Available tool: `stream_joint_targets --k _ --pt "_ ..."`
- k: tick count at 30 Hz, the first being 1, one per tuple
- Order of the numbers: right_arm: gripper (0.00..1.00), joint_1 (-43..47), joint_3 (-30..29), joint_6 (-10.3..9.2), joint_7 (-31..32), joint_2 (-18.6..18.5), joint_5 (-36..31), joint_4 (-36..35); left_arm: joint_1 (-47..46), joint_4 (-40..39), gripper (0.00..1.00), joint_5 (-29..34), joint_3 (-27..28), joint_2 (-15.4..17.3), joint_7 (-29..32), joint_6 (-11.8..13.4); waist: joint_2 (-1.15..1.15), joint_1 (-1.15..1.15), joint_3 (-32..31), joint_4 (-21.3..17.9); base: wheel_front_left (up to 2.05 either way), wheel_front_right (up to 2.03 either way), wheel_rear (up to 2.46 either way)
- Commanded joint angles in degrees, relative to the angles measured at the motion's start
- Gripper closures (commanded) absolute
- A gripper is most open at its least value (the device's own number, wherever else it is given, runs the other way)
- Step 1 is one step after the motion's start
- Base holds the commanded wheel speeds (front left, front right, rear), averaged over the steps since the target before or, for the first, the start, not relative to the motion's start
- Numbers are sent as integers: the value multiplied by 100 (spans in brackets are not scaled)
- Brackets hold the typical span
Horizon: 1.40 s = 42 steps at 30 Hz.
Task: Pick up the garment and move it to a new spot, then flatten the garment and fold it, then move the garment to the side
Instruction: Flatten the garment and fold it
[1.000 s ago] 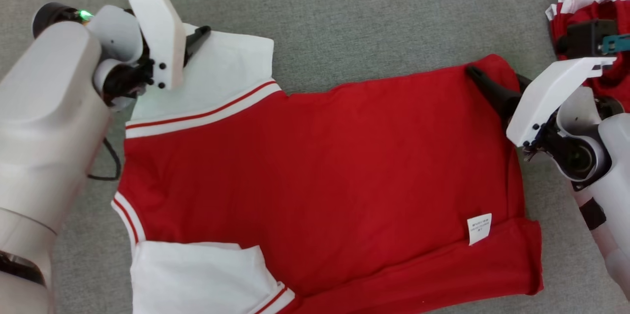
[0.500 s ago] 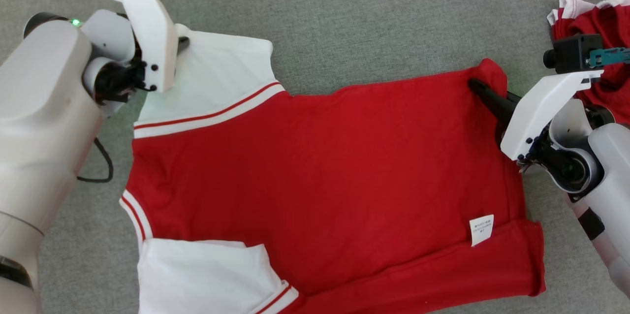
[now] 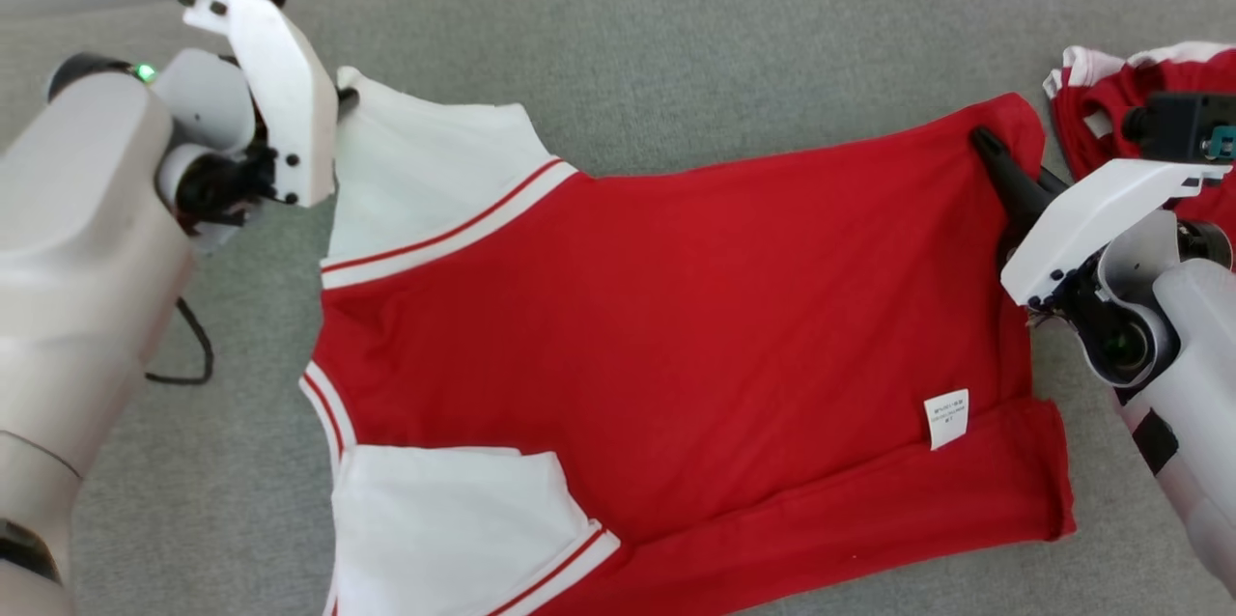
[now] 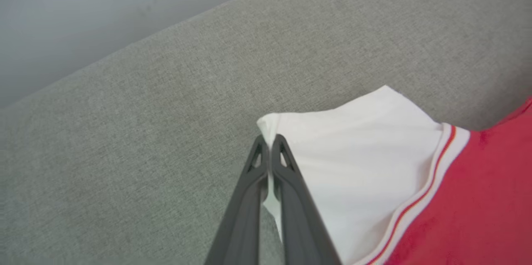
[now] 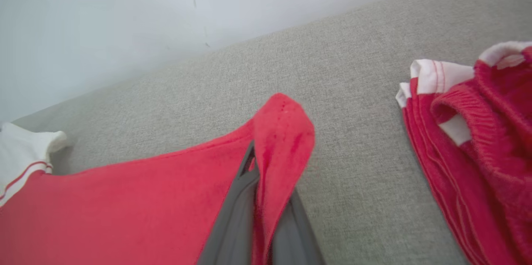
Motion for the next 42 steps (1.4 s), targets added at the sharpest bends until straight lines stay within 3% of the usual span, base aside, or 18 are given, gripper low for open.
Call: stream_joint_targets --k 1,12,21,35,42 --pt "100 7 16 -13 -105 22 68 50 152 -18 100 -107 -38 -6 -53 10 0 0 -211 68 0 0 0" --pt "100 696 384 -13 -251 -282 289 166 766 -900 100 -689 -625 317 283 10 0 0 -1217 339 0 0 0" --pt "100 1164 682 -13 -202 -587 397 179 1254 -2090 100 -1345 -1149 918 1070 10 0 0 -1782 583 0 0 0" --pt "100 1443 1200 -13 -7 -855 441 322 1864 -3625 100 -2238 -1469 1422 2238 111 0 0 -1950 720 0 0 0" --pt "94 1440 1421 -14 50 -943 517 334 2088 -4171 100 -2412 -1570 1587 2525 280 0 0 -1846 674 0 0 0"
